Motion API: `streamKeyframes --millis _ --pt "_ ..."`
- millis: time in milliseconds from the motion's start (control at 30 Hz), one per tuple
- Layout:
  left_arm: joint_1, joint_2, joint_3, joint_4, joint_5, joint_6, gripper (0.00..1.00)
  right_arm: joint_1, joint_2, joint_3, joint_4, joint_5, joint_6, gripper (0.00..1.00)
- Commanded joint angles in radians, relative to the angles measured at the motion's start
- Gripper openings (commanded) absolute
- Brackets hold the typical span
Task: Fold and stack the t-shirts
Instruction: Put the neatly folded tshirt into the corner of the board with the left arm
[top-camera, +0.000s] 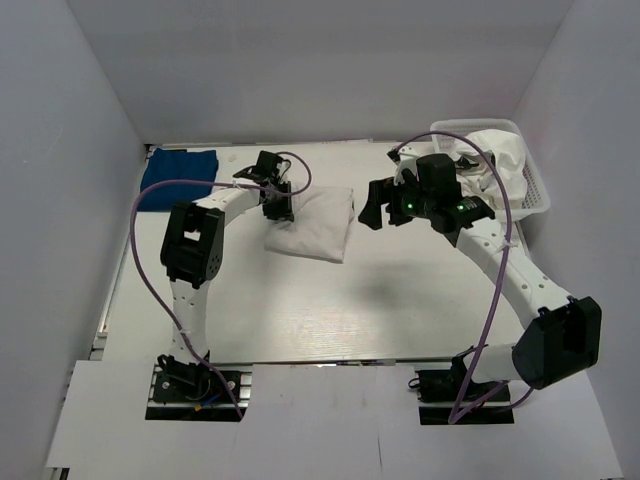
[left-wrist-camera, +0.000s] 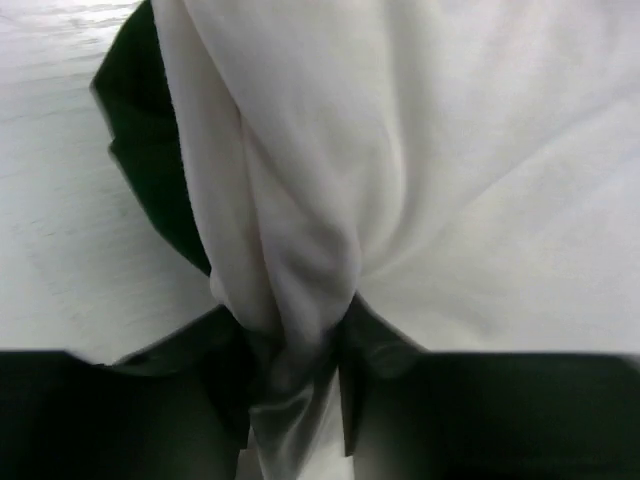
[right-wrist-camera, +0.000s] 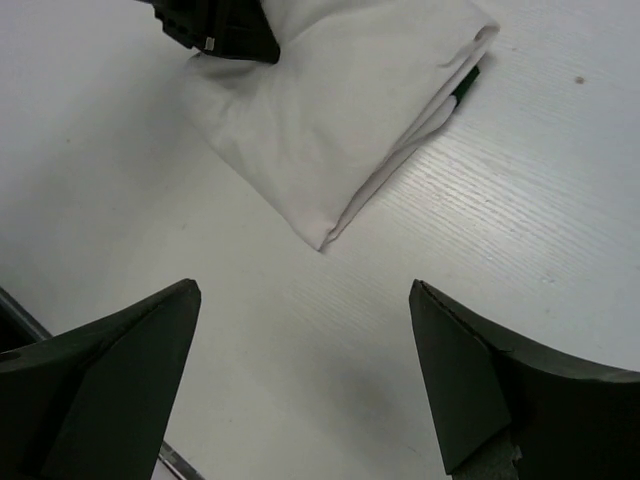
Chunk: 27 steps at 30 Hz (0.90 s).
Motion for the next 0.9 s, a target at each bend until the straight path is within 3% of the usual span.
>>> streamKeyframes --millis 0,33,67,433,733,867 --pt "-0.009 0.105 0.009 -0.097 0.003 0.020 0.18 -0.006 -0.073 -0.004 0.009 0.096 -0.054 0.91" --pt "-0.009 0.105 0.018 -0.109 -0.010 0.020 0.01 -0.006 -0.077 -0.016 0.009 0.126 -0.055 0.91" --pt "0.003 0.094 0.049 -0.109 -0.010 0.040 0.00 -0.006 -0.088 -0.021 0.003 0.158 -0.071 0.91" --pt "0.021 -0.007 0.365 -0.262 -0.369 0.343 0.00 -0.012 -0.094 -0.059 0.010 0.260 -0.086 0.91" --pt "0.066 -0.203 0.207 -0.111 -0.474 0.571 0.00 -0.013 -0.074 -0.053 -0.003 0.266 -0.088 0.91" --pt "0.095 -0.234 0.225 -0.102 -0.474 0.612 0.00 -0.015 -0.073 -0.053 -0.006 0.258 -0.080 0.91"
